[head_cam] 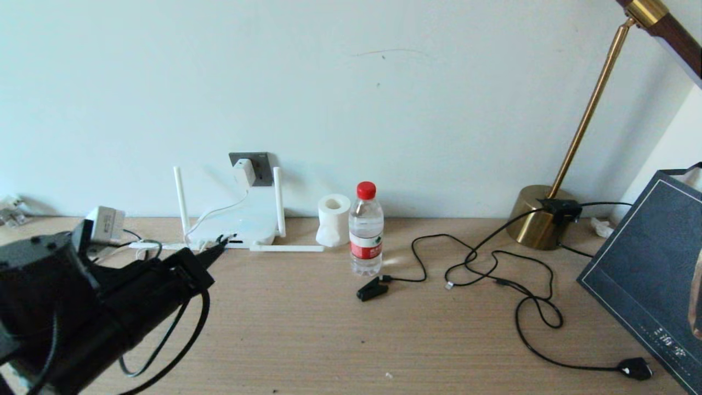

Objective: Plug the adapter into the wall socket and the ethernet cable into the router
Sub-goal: Align cable and router interface

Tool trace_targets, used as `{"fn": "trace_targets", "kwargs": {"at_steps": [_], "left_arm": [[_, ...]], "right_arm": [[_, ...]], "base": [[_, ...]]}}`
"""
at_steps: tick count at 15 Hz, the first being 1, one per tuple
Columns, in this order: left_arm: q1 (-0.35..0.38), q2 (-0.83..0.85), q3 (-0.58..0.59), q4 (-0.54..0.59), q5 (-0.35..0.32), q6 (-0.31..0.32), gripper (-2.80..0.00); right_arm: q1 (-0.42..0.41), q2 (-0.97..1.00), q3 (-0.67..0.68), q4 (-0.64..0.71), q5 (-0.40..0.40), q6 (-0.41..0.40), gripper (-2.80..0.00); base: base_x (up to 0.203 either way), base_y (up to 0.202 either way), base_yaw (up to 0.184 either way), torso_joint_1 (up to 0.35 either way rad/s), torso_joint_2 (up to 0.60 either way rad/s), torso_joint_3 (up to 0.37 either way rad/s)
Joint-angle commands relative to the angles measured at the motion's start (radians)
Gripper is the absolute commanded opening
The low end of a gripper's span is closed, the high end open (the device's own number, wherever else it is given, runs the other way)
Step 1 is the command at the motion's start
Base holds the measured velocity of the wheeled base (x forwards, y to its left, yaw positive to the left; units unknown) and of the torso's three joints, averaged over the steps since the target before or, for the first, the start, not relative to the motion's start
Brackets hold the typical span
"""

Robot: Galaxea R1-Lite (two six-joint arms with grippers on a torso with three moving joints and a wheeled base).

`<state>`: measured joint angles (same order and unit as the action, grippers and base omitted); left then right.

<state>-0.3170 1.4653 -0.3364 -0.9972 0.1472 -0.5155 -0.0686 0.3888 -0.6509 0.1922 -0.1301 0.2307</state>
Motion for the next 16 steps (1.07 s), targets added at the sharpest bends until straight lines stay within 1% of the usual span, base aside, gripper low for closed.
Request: {"fn": "trace_targets", "kwargs": {"at_steps": [1, 3, 6, 7, 8, 9, 11, 13, 14, 15, 16], "left_arm": [[0.067, 0.095, 0.051, -0.015, -0.003, 0.037, -2.8], [0.07, 0.095, 0.086, -0.029, -0.02, 0.079, -2.8], [0.06, 0.098, 0.158, -0.03, -0.035, 0.186, -2.8], [0.058, 0.101, 0.174, -0.031, -0.036, 0.201, -2.8], [0.059, 0.102, 0.183, -0.031, -0.04, 0.201, -2.8], [0.057, 0.102, 0.191, -0.031, -0.042, 0.204, -2.8], [0.044, 0.106, 0.221, -0.031, -0.043, 0.204, -2.8], [0.017, 0.11, 0.254, -0.031, -0.043, 0.204, -2.8], [-0.007, 0.103, 0.258, -0.031, -0.047, 0.214, -2.8], [-0.015, 0.102, 0.256, -0.031, -0.05, 0.255, -2.8], [-0.016, 0.112, 0.248, -0.031, -0.051, 0.308, -2.8]], "right_arm": [[-0.031, -0.107, 0.109, 0.005, 0.083, -0.101, -2.8], [-0.033, -0.107, 0.248, 0.006, 0.102, -0.173, -2.8], [-0.034, -0.107, 0.503, -0.019, 0.104, -0.297, -2.8], [-0.035, -0.107, 0.581, -0.079, 0.11, -0.311, -2.8], [-0.035, -0.107, 0.638, -0.171, 0.132, -0.315, -2.8], [-0.035, -0.107, 0.652, -0.195, 0.149, -0.32, -2.8], [-0.035, -0.107, 0.65, -0.192, 0.161, -0.346, -2.8], [-0.036, -0.107, 0.649, -0.191, 0.155, -0.341, -2.8], [-0.035, -0.107, 0.65, -0.194, 0.152, -0.313, -2.8], [-0.035, -0.107, 0.651, -0.196, 0.151, -0.285, -2.8], [-0.036, -0.107, 0.651, -0.197, 0.139, -0.257, -2.8]], "base": [[0.0, 0.0, 0.0, 0.0, 0.0, 0.0], [0.0, 0.0, 0.0, 0.0, 0.0, 0.0], [0.0, 0.0, 0.0, 0.0, 0.0, 0.0], [0.0, 0.0, 0.0, 0.0, 0.0, 0.0], [0.0, 0.0, 0.0, 0.0, 0.0, 0.0], [0.0, 0.0, 0.0, 0.0, 0.0, 0.0], [0.0, 0.0, 0.0, 0.0, 0.0, 0.0], [0.0, 0.0, 0.0, 0.0, 0.0, 0.0], [0.0, 0.0, 0.0, 0.0, 0.0, 0.0], [0.0, 0.0, 0.0, 0.0, 0.0, 0.0], [0.0, 0.0, 0.0, 0.0, 0.0, 0.0]]}}
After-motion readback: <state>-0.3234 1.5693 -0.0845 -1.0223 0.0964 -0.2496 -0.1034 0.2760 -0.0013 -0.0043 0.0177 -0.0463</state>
